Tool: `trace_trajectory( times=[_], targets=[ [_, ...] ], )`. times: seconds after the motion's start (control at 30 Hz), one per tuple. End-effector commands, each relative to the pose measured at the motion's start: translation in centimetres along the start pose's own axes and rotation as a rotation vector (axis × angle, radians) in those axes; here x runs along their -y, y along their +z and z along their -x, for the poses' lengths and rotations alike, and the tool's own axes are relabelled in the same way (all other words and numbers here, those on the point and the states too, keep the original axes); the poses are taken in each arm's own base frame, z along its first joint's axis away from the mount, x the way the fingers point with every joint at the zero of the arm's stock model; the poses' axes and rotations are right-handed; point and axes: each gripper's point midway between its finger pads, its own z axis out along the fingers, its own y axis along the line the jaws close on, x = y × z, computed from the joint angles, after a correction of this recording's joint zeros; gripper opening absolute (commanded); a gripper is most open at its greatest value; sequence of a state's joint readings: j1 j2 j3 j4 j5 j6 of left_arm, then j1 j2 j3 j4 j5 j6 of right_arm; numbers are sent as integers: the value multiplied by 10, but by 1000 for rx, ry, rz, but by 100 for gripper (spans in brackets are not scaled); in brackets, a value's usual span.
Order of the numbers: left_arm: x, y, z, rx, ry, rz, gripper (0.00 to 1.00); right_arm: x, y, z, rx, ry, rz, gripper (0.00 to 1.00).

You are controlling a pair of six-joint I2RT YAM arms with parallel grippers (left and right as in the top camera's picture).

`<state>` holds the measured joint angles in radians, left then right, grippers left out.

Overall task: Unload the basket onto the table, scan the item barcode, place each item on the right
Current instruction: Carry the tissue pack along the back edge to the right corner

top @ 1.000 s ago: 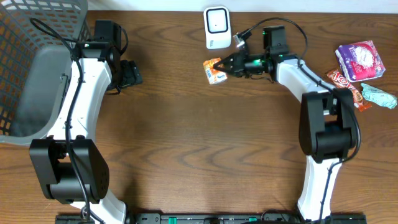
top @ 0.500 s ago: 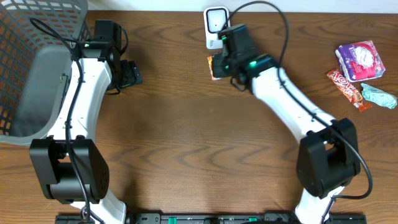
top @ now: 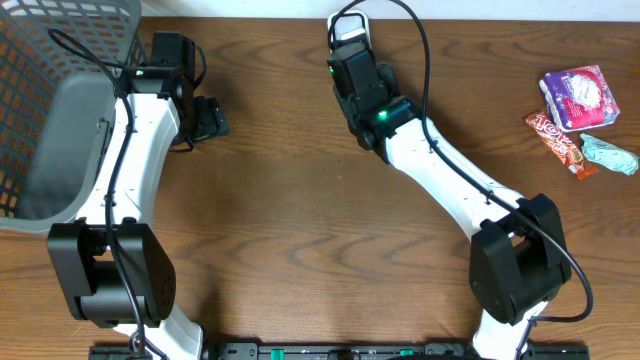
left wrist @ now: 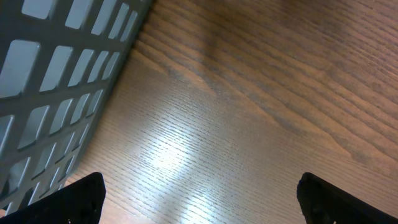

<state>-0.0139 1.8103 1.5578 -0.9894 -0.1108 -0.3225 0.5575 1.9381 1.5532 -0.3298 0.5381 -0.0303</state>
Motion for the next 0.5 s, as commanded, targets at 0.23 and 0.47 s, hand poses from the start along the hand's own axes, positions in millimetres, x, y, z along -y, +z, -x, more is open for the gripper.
trace_trajectory(
  times=[0.23, 0.47],
  targets=[
    [-3, 3, -1, -10, -18, 11, 98, -3, 16, 65, 101, 4, -9, 1],
    [-3, 3, -1, -9, -18, 11, 98, -9, 65, 73, 23, -40, -26, 1]
  ],
)
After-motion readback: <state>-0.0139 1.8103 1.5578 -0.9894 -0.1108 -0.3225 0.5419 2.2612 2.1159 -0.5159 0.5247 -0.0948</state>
